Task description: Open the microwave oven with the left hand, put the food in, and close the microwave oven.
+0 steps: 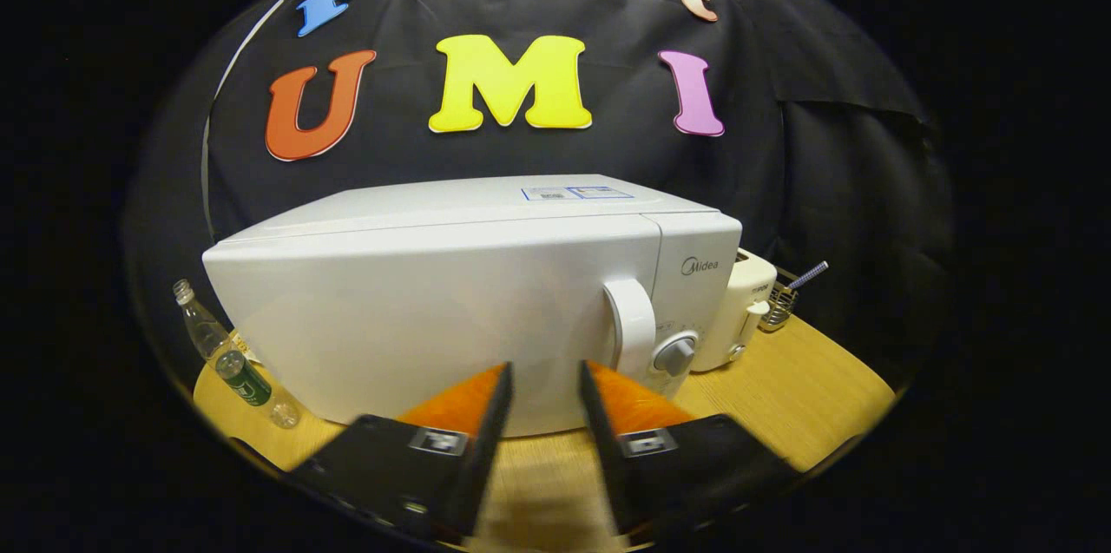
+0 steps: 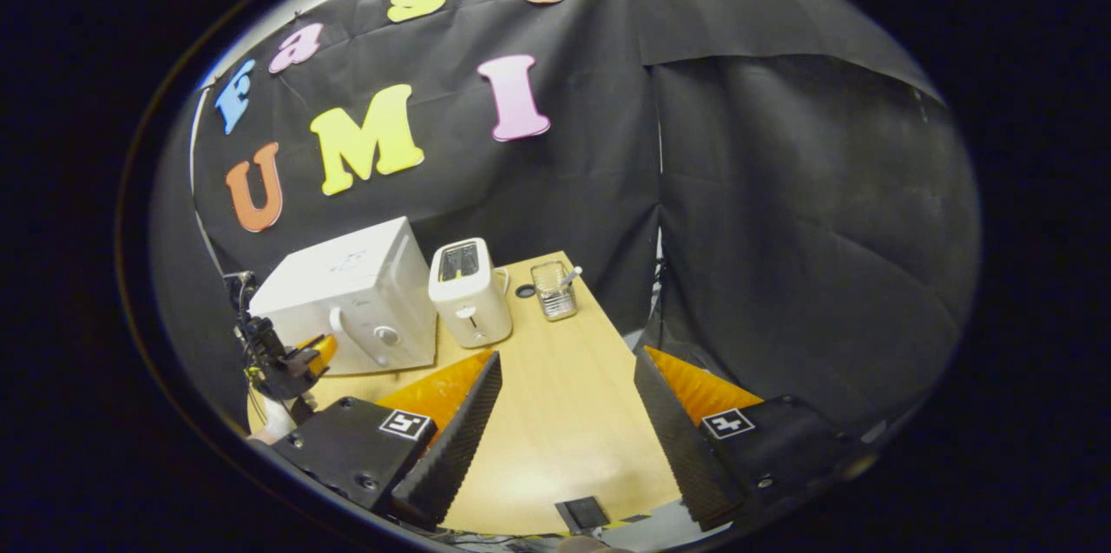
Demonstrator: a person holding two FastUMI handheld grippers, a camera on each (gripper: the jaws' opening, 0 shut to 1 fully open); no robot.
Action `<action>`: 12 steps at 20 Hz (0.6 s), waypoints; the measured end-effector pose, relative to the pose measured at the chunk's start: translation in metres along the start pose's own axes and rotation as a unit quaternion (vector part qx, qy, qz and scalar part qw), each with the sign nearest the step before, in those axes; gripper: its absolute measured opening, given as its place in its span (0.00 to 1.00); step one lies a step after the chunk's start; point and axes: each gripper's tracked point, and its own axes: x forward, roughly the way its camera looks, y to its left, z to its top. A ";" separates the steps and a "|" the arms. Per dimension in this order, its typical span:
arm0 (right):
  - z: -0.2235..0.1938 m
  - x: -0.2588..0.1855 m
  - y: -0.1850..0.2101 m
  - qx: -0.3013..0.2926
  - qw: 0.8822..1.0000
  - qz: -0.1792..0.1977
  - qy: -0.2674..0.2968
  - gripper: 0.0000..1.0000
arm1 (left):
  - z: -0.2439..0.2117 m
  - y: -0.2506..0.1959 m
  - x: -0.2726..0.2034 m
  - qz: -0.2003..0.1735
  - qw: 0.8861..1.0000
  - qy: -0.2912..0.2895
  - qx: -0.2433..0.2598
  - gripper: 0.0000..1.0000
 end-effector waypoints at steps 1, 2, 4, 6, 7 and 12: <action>-0.001 -0.001 0.002 -0.001 1.000 0.002 0.001 0.98 | -0.003 0.007 -0.006 0.004 1.000 0.003 -0.002 0.96; -0.001 -0.002 0.005 -0.002 1.000 0.005 0.001 0.98 | -0.005 0.010 -0.010 0.003 1.000 0.005 -0.013 0.94; -0.004 -0.003 0.010 -0.006 1.000 0.010 0.003 0.98 | -0.009 0.018 -0.018 0.010 1.000 0.010 -0.019 0.94; -0.004 -0.007 0.016 -0.009 1.000 0.017 0.001 0.98 | -0.006 0.027 -0.030 0.023 1.000 0.008 -0.019 0.94; -0.004 -0.008 0.020 -0.015 1.000 0.020 -0.002 0.98 | -0.001 0.031 -0.037 0.030 0.999 0.002 -0.021 0.94; -0.002 -0.012 0.045 -0.044 0.998 0.038 -0.018 0.98 | 0.016 0.043 -0.095 0.063 0.998 -0.002 -0.029 0.94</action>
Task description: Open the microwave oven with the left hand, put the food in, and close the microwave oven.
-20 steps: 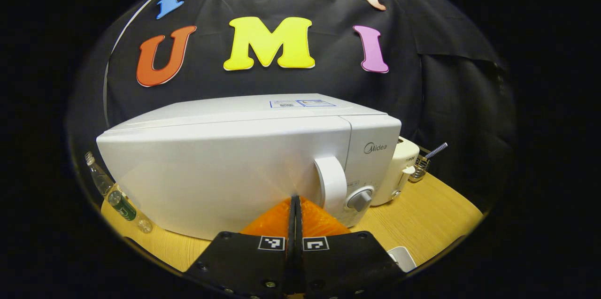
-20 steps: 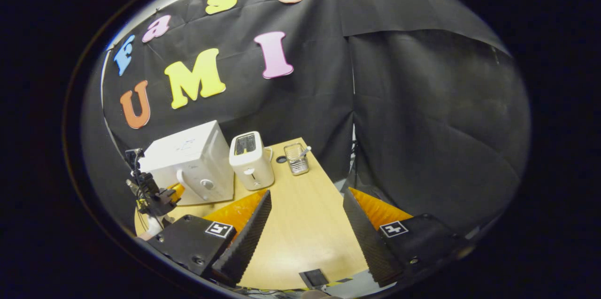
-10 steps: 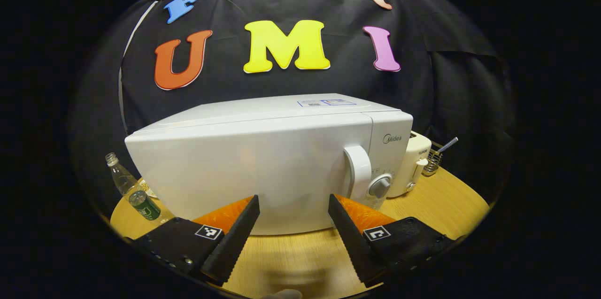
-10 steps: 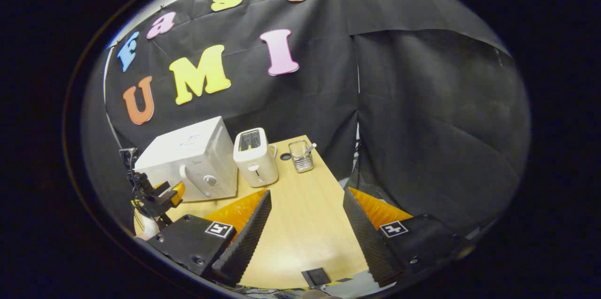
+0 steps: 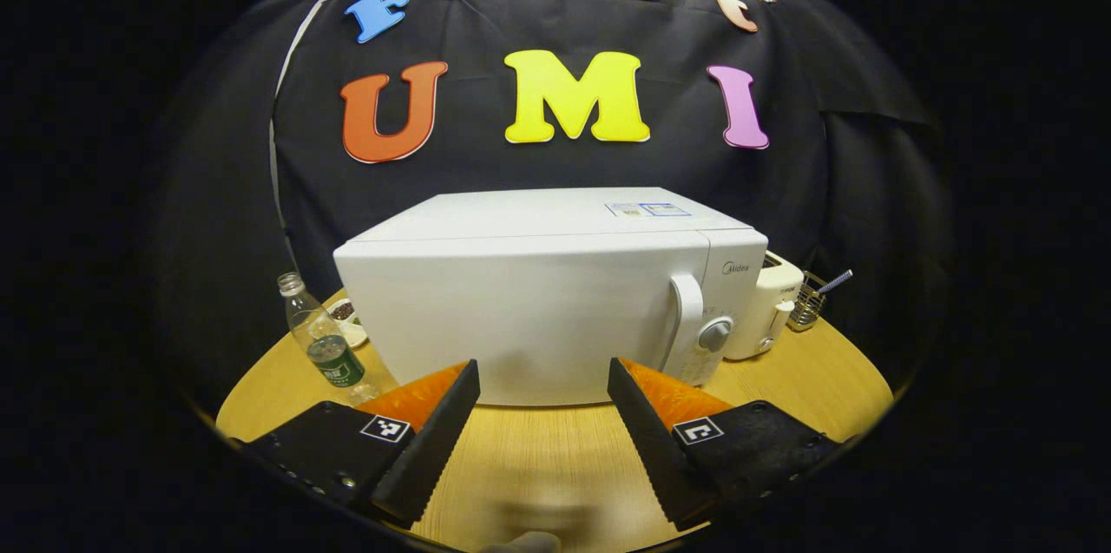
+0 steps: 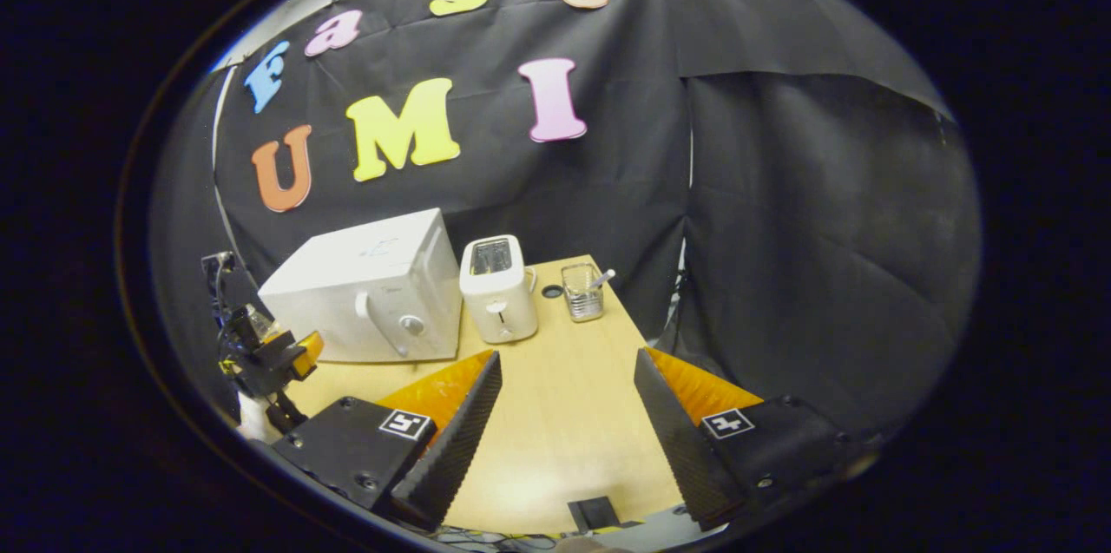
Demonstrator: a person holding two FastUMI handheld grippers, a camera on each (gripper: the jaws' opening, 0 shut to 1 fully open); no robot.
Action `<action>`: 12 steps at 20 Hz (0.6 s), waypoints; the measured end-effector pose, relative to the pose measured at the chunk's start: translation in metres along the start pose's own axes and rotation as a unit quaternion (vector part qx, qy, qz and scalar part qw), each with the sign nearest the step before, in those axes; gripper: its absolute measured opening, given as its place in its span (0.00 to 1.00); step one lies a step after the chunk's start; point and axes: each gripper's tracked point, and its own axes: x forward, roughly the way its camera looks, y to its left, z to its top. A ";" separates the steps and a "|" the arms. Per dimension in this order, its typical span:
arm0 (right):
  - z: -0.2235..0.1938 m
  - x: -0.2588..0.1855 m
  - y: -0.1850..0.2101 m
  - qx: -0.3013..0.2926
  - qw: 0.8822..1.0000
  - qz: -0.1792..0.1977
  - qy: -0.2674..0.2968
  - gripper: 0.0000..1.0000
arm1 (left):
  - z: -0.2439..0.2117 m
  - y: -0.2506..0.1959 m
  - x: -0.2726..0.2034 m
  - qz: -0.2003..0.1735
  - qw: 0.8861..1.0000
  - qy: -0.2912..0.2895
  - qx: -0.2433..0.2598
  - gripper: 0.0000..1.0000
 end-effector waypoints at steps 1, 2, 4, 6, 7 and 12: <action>0.001 0.000 0.007 -0.004 1.000 0.006 -0.003 0.98 | 0.008 0.002 -0.014 -0.001 1.000 -0.007 -0.002 0.94; 0.001 -0.001 0.015 -0.006 1.000 0.013 -0.006 0.98 | 0.015 0.005 -0.029 -0.003 1.000 -0.014 -0.004 0.94; 0.007 -0.002 0.033 -0.008 0.999 0.029 -0.015 0.98 | 0.030 0.018 -0.058 0.006 1.000 -0.024 -0.005 0.94; 0.012 -0.004 0.053 -0.013 0.999 0.046 -0.025 0.98 | 0.047 0.029 -0.088 0.012 0.999 -0.037 -0.011 0.94; 0.014 -0.004 0.062 -0.016 0.998 0.050 -0.029 0.98 | 0.058 0.034 -0.102 0.013 0.999 -0.046 -0.011 0.95; 0.031 -0.020 0.108 -0.021 0.994 0.079 -0.075 0.98 | 0.100 0.066 -0.164 0.040 0.995 -0.091 -0.018 0.94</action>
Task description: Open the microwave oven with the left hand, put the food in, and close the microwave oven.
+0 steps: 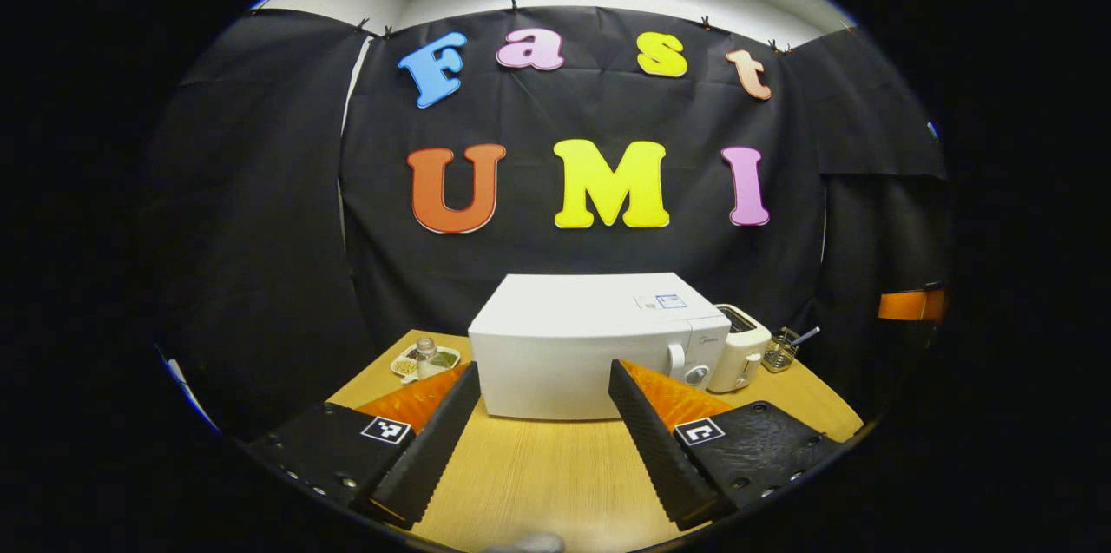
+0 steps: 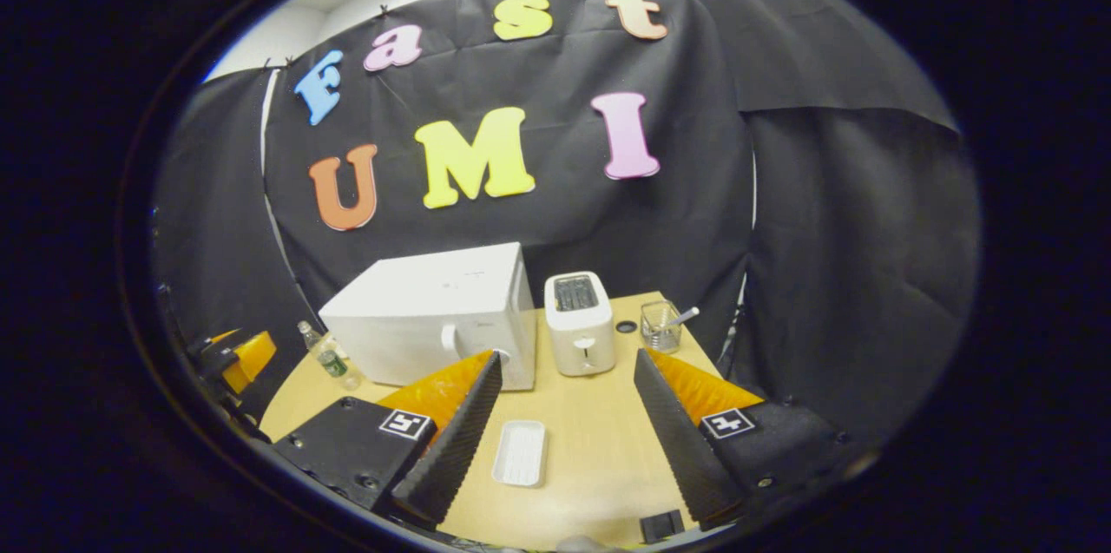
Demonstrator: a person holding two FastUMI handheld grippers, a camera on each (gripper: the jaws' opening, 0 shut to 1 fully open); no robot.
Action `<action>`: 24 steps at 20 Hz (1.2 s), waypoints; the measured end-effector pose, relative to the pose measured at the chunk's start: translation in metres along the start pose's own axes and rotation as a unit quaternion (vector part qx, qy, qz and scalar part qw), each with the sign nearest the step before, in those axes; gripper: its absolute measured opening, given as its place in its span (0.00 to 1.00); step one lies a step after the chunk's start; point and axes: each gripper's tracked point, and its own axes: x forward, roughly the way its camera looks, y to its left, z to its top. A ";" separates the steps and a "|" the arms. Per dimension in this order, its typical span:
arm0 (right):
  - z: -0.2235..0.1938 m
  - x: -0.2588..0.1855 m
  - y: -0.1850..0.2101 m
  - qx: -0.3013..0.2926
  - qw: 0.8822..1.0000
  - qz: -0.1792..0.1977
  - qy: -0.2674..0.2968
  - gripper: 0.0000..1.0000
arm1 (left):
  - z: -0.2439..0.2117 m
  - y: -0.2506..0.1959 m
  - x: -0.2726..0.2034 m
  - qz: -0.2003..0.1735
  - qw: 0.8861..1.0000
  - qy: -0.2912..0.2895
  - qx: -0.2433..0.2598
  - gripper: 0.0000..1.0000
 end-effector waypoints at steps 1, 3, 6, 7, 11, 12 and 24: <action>0.007 -0.002 0.010 -0.004 1.000 0.004 -0.011 0.98 | 0.007 0.005 -0.007 0.001 1.000 -0.006 0.001 0.94; 0.020 -0.009 0.027 -0.015 0.999 0.010 -0.032 0.98 | 0.016 0.018 -0.019 0.006 1.000 -0.008 0.009 0.94; 0.033 -0.018 0.051 -0.028 0.998 0.019 -0.058 0.98 | 0.038 0.028 -0.031 0.003 1.000 -0.027 0.004 0.94; 0.036 -0.021 0.057 -0.031 0.997 0.020 -0.063 0.98 | 0.043 0.031 -0.033 0.003 1.000 -0.031 0.001 0.94; 0.049 -0.033 0.075 -0.041 0.995 0.022 -0.085 0.98 | 0.062 0.041 -0.039 0.006 0.999 -0.048 0.000 0.94; 0.050 -0.034 0.078 -0.045 0.995 0.022 -0.088 0.98 | 0.066 0.041 -0.039 0.002 0.999 -0.052 0.002 0.94; 0.074 -0.068 0.096 -0.048 0.992 0.011 -0.116 0.98 | 0.098 0.043 -0.050 -0.024 0.996 -0.085 0.019 0.83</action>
